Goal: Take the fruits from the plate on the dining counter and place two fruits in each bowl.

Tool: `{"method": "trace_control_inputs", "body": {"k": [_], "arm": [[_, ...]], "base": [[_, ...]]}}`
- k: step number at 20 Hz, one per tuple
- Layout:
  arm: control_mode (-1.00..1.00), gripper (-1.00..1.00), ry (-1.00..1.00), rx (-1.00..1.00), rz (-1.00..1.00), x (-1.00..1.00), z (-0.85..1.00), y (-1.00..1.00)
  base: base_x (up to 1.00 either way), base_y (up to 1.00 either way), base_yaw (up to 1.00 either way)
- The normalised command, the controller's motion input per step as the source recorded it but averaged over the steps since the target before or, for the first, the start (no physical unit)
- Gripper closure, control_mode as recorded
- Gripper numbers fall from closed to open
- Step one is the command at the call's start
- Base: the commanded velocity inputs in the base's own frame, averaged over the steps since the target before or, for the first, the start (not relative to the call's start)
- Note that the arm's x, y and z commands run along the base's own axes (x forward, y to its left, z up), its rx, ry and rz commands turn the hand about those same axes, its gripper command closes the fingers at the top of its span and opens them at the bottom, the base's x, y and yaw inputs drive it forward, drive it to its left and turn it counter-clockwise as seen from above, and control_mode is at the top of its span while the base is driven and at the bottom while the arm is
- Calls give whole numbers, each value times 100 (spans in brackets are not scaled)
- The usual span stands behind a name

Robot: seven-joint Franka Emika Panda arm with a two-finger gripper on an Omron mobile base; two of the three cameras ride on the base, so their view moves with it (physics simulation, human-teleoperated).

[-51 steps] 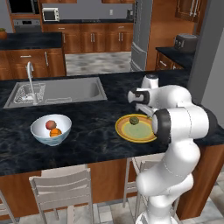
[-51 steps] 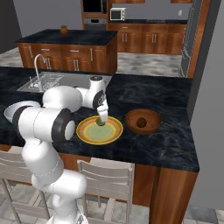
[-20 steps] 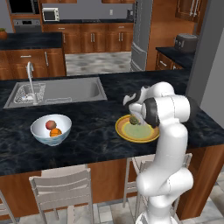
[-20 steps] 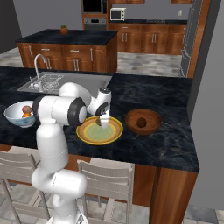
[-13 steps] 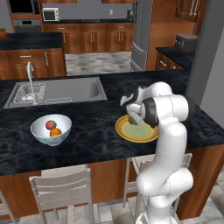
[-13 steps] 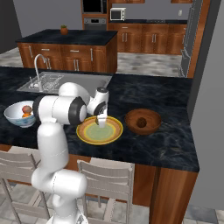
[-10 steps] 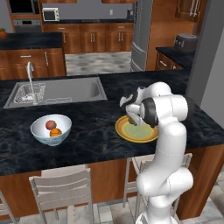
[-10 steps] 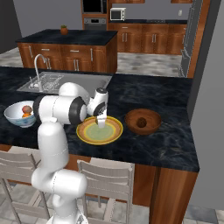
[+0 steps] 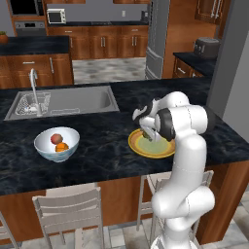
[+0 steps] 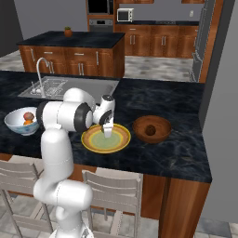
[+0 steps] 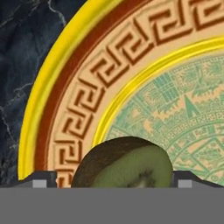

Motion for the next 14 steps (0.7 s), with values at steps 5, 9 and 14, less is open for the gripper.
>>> {"method": "trace_control_inputs", "body": {"k": [5,9,14], "arm": [[-100,-100,0,0,0,0,0,-9],[-100,100,0,0,0,0,-1,-10],[-100,100,0,0,0,0,0,-2]], "base": [[0,0,0],[0,0,0],[0,0,0]]}}
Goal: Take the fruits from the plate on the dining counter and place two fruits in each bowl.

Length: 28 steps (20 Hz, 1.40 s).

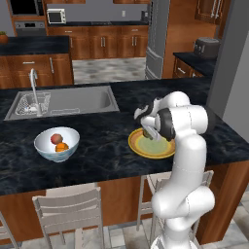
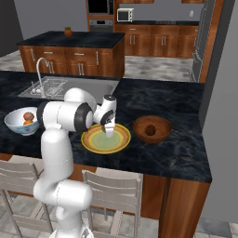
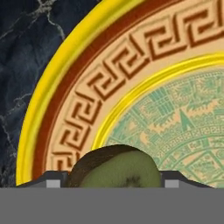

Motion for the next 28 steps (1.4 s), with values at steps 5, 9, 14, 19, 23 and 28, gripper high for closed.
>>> {"method": "trace_control_inputs", "body": {"k": [5,9,14,19,23,28], "arm": [[-100,100,0,0,0,-3,18,0],[-100,100,0,0,0,-8,60,-17],[-100,100,2,0,0,-16,75,-47],[-100,100,1,0,0,-22,51,-85],[-100,100,0,-2,0,-16,28,-100],[-100,100,5,-5,0,0,11,-100]], "base": [[0,0,0],[0,0,0],[0,0,0],[0,0,0],[0,0,0],[0,0,0]]}}
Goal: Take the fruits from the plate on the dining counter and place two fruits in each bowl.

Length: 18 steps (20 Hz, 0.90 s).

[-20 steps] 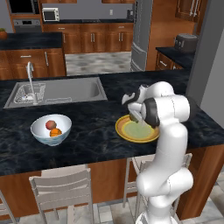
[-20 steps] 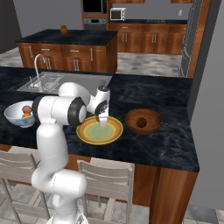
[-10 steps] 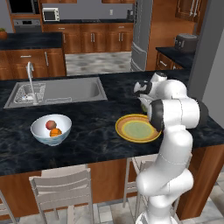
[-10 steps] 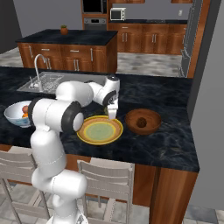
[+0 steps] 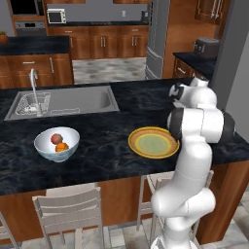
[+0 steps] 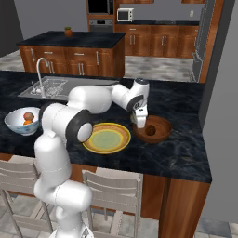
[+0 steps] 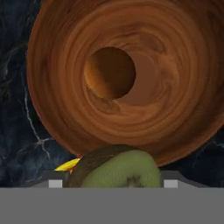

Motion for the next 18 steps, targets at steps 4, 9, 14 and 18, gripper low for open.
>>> {"method": "trace_control_inputs", "body": {"k": [4,9,14,18], "arm": [[-100,100,10,-3,0,1,-1,-87],[-100,100,8,0,0,1,-14,-65],[-100,100,4,-3,-3,3,-21,-33],[-100,100,0,-5,-7,9,-25,0]], "base": [[0,0,0],[0,0,0],[0,0,0],[0,0,0]]}}
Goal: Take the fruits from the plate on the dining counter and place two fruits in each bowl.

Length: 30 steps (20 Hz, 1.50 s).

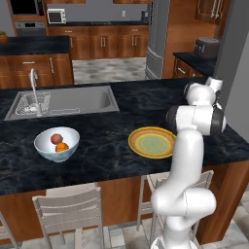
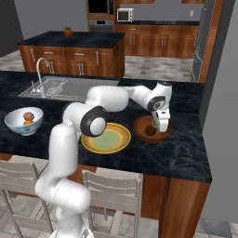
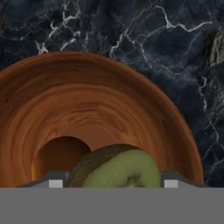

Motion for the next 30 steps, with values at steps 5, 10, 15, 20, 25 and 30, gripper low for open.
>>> {"method": "trace_control_inputs", "body": {"k": [5,10,15,20,25,30], "arm": [[-100,100,5,0,-8,26,-26,-2],[-100,100,6,0,-8,23,-27,-13],[-100,100,3,0,-6,18,-19,-14],[-100,100,0,0,-3,11,-9,-14],[-100,-100,0,0,-1,1,-2,-3],[-100,-100,0,0,0,0,0,0]], "base": [[0,0,0],[0,0,0],[0,0,0],[0,0,0],[0,0,0],[0,0,0]]}}
